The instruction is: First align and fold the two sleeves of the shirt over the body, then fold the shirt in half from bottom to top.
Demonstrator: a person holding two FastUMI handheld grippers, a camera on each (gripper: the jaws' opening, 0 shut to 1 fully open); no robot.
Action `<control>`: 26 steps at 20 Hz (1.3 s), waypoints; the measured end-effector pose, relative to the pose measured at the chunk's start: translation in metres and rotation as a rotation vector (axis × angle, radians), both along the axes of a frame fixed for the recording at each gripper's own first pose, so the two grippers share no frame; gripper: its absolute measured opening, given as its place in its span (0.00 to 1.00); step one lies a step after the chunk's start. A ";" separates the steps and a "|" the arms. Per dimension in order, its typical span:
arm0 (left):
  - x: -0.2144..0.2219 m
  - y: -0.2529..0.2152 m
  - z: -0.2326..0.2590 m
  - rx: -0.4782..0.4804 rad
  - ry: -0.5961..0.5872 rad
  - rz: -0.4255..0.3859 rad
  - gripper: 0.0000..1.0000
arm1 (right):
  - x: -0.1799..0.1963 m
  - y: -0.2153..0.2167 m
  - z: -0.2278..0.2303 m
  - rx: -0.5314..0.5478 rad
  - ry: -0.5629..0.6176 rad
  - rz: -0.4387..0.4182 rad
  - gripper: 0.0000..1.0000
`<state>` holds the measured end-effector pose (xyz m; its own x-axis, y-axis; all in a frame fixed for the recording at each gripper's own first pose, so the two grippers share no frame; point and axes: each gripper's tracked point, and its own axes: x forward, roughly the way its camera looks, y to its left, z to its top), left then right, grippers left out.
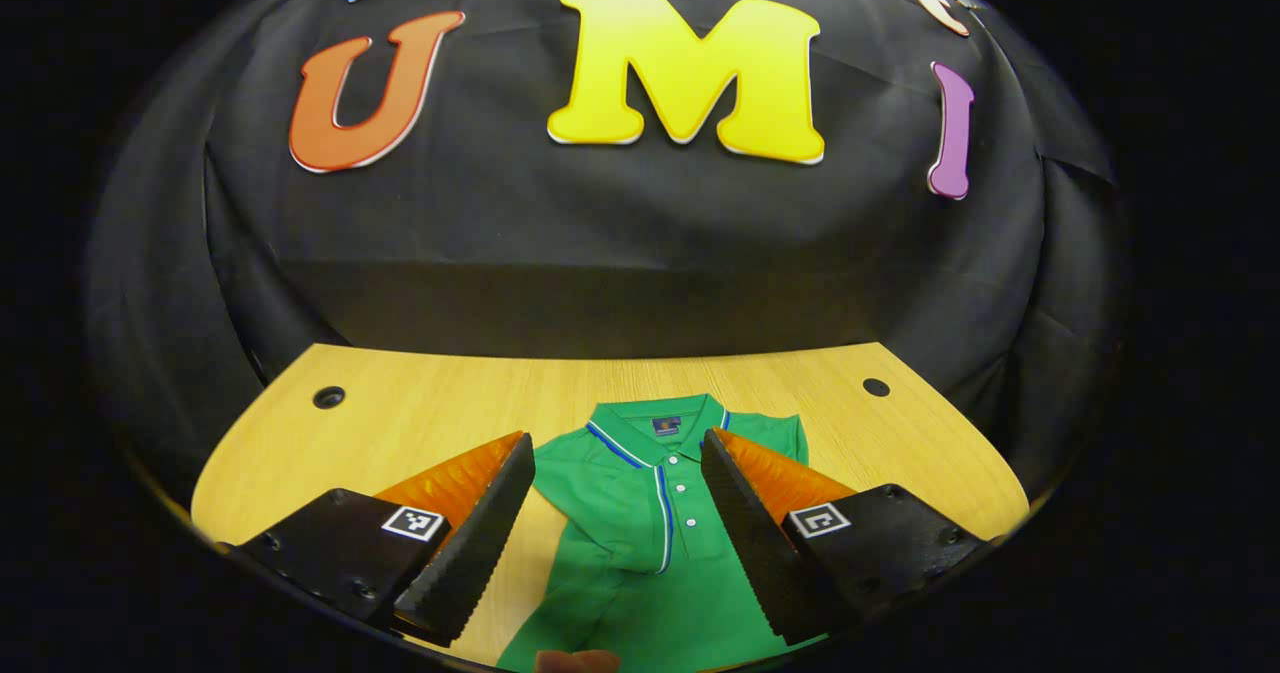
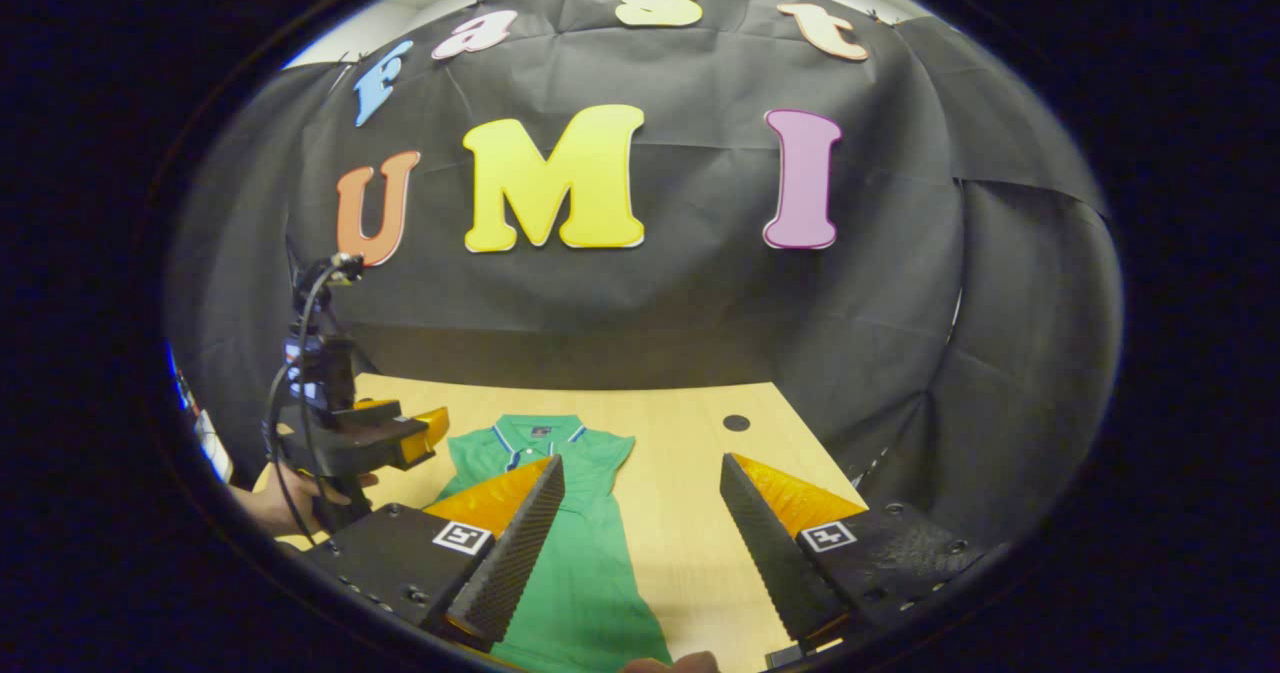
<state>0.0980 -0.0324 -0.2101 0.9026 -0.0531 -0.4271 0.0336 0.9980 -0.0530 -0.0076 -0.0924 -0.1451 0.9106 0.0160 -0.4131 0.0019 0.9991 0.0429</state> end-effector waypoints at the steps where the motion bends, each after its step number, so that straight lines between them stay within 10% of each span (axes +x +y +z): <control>1: -0.011 0.007 0.013 0.004 -0.018 0.010 1.00 | -0.001 0.003 0.000 -0.002 -0.003 0.013 0.96; 8: -0.107 0.038 0.030 -0.007 -0.024 0.029 1.00 | -0.035 0.015 -0.045 -0.065 0.077 0.115 0.97; 26: -0.366 0.074 -0.170 -0.031 0.814 -0.039 1.00 | -0.210 -0.040 -0.269 -0.156 0.788 0.115 0.98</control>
